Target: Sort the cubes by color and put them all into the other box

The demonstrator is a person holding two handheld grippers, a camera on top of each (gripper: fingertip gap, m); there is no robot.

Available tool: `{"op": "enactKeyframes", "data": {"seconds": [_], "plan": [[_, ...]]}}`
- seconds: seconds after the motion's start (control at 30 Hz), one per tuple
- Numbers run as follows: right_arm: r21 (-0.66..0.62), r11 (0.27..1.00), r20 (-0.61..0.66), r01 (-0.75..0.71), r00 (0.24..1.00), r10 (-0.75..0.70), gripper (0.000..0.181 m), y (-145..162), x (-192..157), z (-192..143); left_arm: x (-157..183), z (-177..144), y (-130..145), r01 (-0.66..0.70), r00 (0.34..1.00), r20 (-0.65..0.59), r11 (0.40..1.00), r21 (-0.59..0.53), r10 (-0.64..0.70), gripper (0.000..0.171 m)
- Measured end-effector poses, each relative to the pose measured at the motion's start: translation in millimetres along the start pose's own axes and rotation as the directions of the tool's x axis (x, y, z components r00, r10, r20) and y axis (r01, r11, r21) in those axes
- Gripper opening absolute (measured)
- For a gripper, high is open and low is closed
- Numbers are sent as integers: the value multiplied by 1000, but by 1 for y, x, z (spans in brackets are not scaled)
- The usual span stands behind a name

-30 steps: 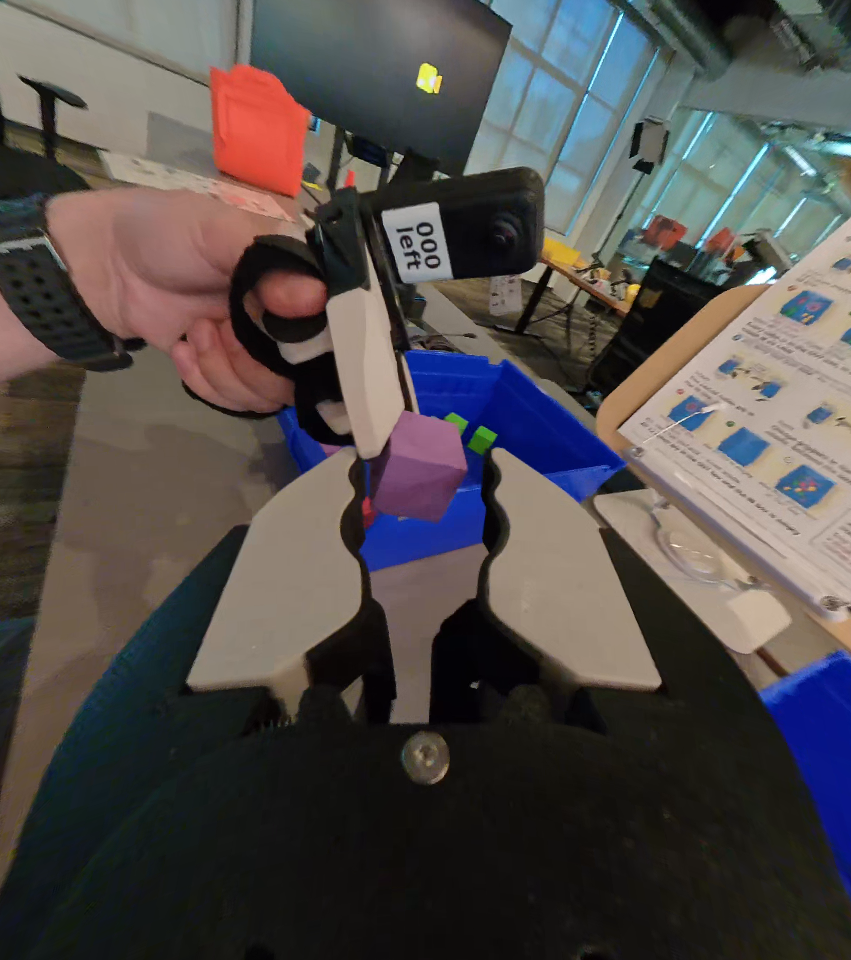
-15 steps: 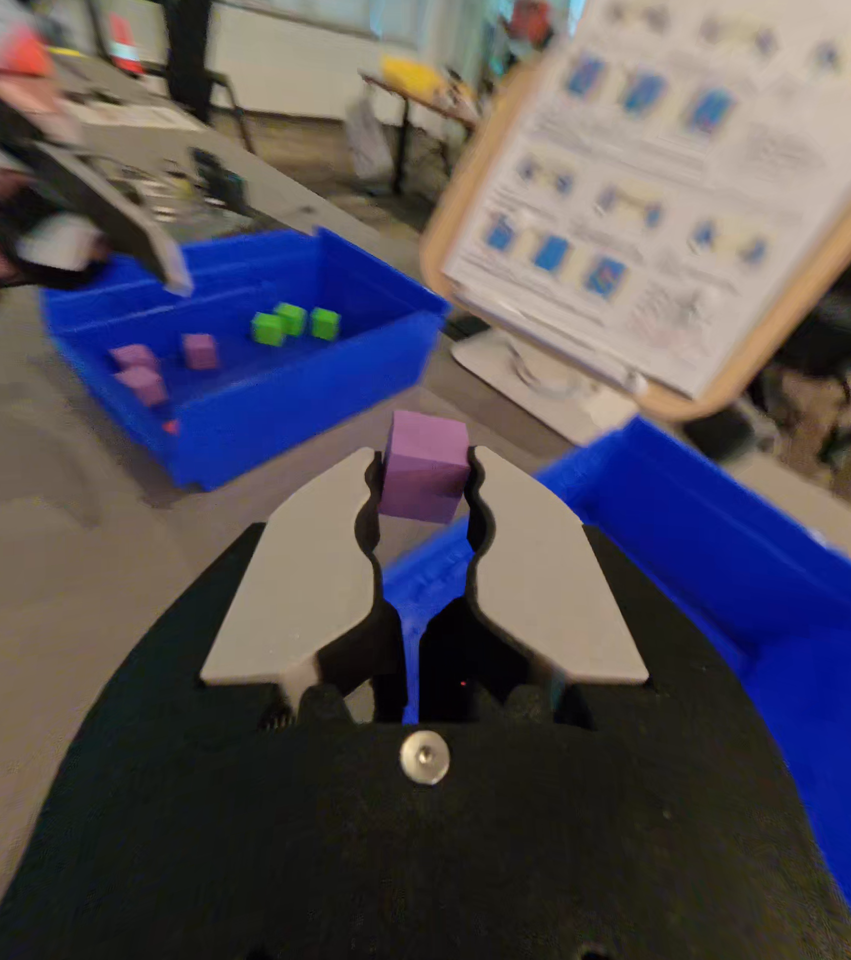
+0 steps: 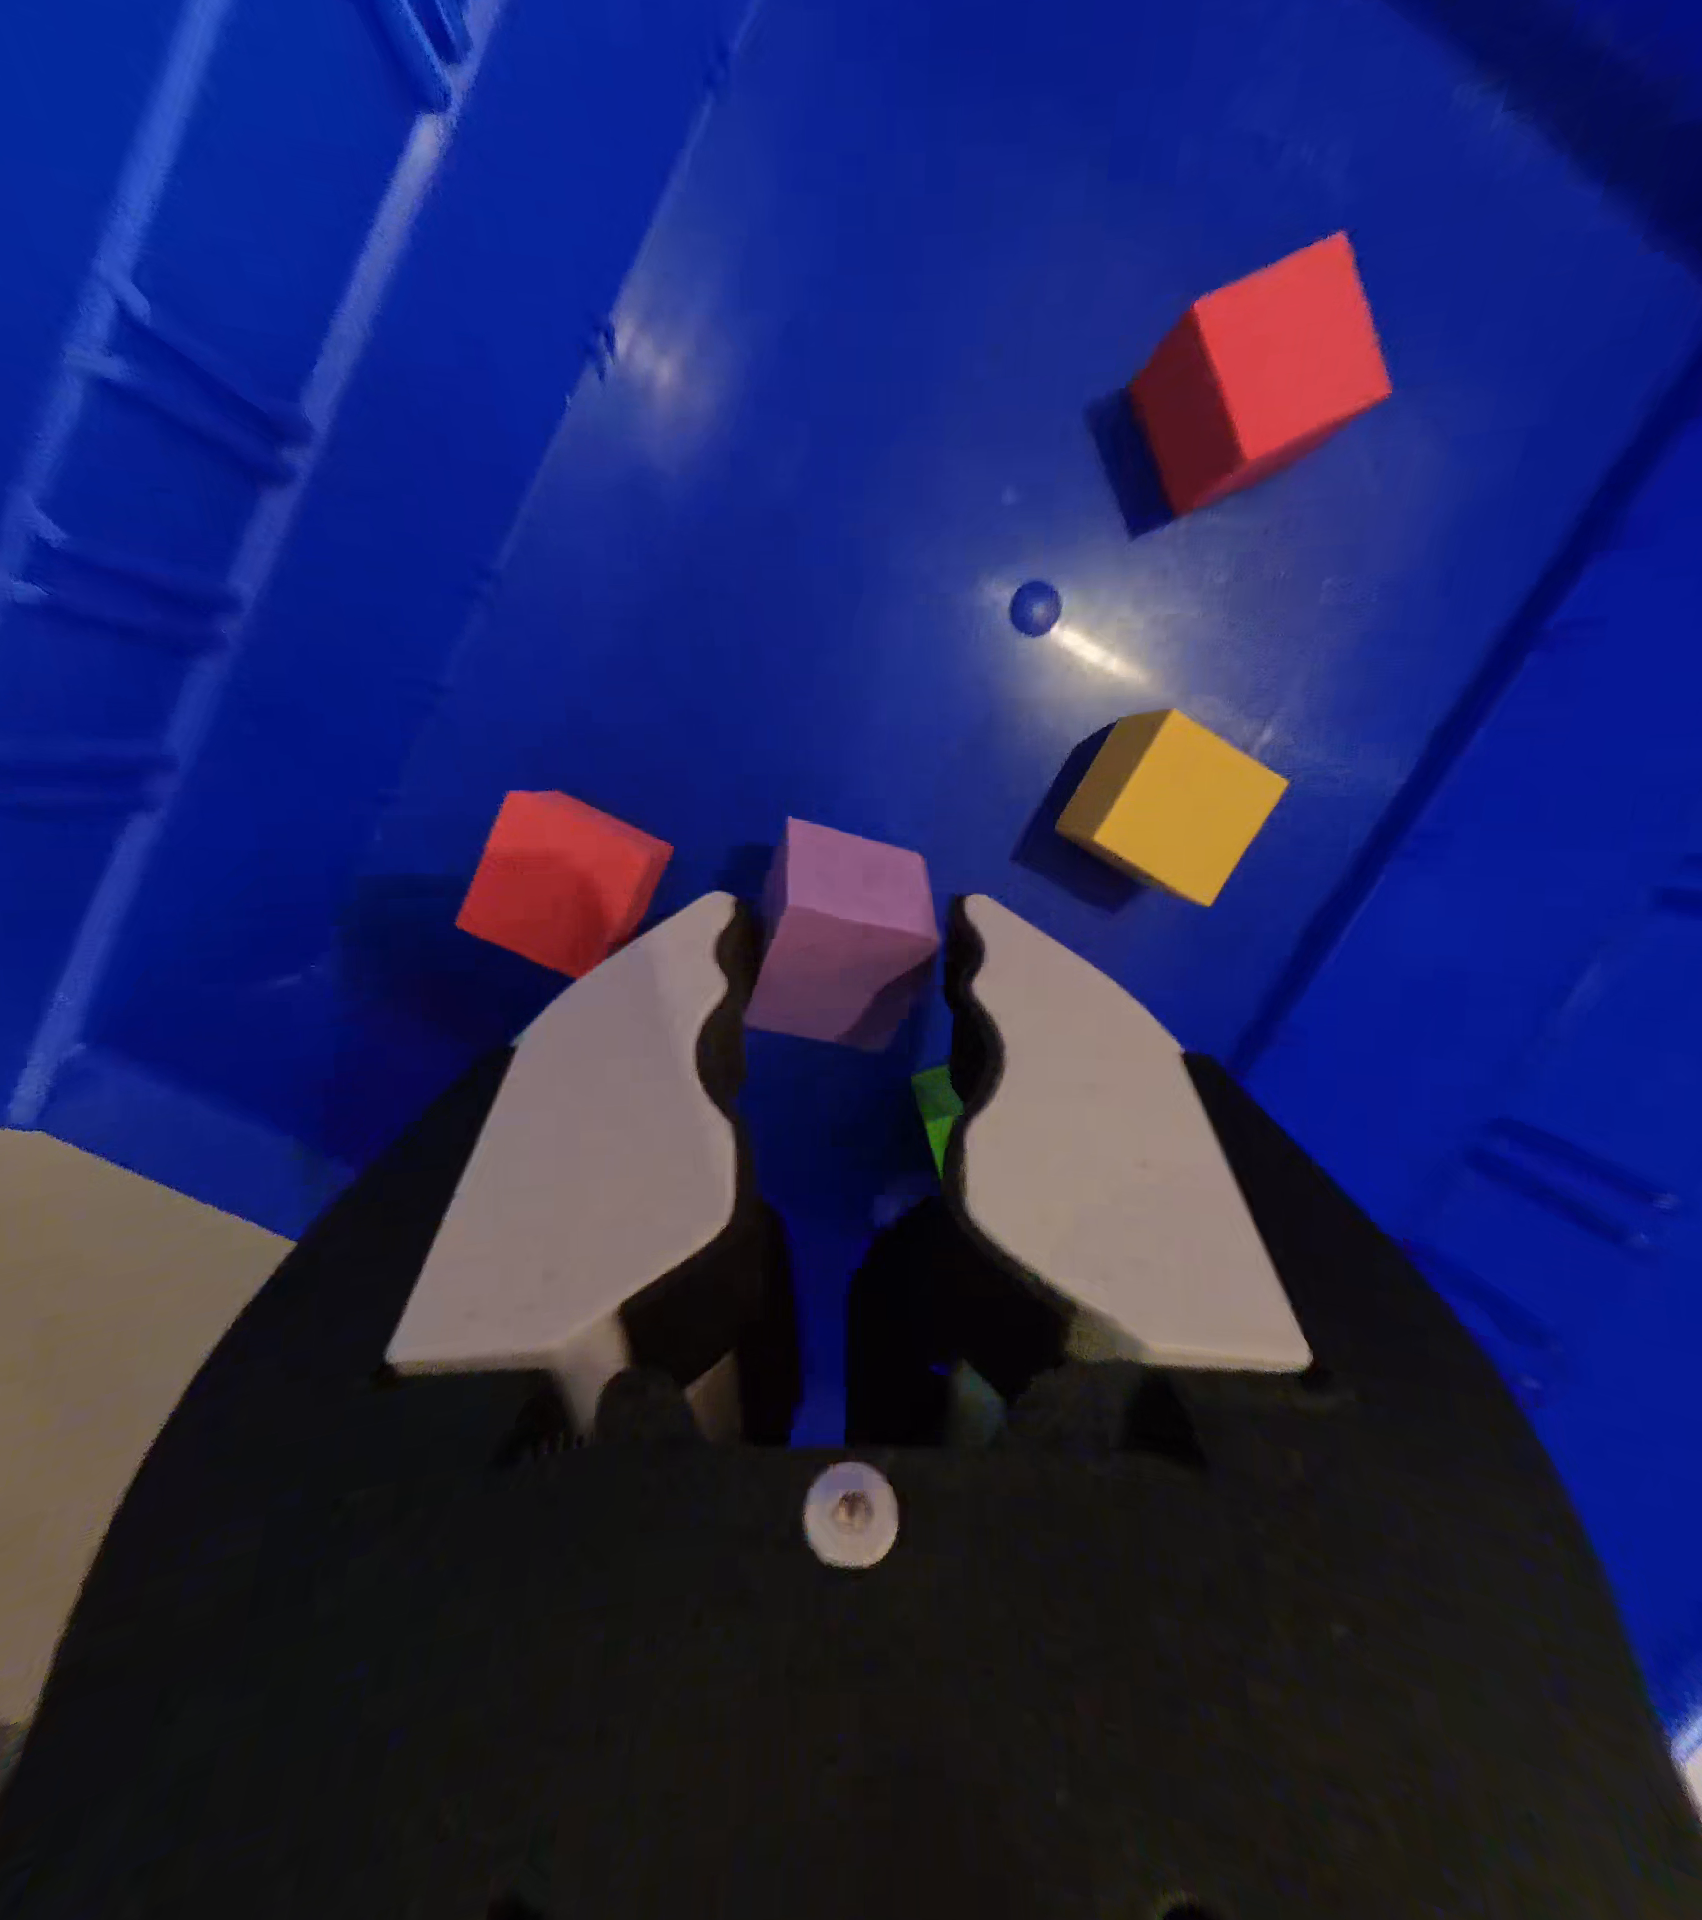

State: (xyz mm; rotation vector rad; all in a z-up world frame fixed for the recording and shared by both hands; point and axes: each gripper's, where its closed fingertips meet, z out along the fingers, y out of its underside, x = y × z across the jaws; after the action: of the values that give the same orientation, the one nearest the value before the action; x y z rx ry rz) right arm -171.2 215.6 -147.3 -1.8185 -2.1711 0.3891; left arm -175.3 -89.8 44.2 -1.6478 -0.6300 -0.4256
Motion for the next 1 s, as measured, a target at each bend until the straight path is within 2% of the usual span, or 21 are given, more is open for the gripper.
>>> {"op": "enactKeyframes", "data": {"seconds": [0.03, 0.1, 0.2, 0.27, 0.33, 0.4, 0.47, 0.53, 0.63, 1.0], "plan": [[-16, 1000, -13, -3, 1000, 3, 50, 1, 0, 1, -11, -5, -3, -12, 998, 67, 1000, 5, 12, 64], [-31, 999, -12, -6, 1000, 6, 58, 2, -2, 1, -42, -20, -10, -59, 962, 267, 998, -10, 59, 65], [16, 1000, -20, -14, 1000, 14, 58, -4, -2, -10, -87, -46, -14, -89, 834, 535, 990, -108, 133, 65], [116, 993, -35, -25, 999, 29, 57, -16, 0, -30, -107, -50, -12, -68, 774, 610, 980, -186, 170, 64], [269, 963, -51, -28, 998, 43, 53, -33, -1, -61, -129, -48, 1, -17, 711, 664, 949, -315, 233, 57], [413, 911, -72, -16, 996, 50, 50, -46, -6, -96, -161, -58, 26, 130, 593, 738, 866, -483, 323, 55], [492, 871, -82, 14, 996, 31, 46, -50, -16, -118, -188, -68, 48, 283, 499, 778, 776, -563, 382, 55], [522, 852, -89, 45, 996, 1, 44, -49, -25, -127, -208, -76, 64, 391, 440, 803, 719, -575, 403, 63], [531, 844, -69, 68, 997, -37, 42, -47, -31, -126, -220, -76, 76, 450, 421, 804, 673, -587, 419, 62], [610, 781, -57, 132, 991, -123, 37, -58, -44, -146, -233, -81, 90, 561, 352, 805, 580, -590, 478, 50]]}}
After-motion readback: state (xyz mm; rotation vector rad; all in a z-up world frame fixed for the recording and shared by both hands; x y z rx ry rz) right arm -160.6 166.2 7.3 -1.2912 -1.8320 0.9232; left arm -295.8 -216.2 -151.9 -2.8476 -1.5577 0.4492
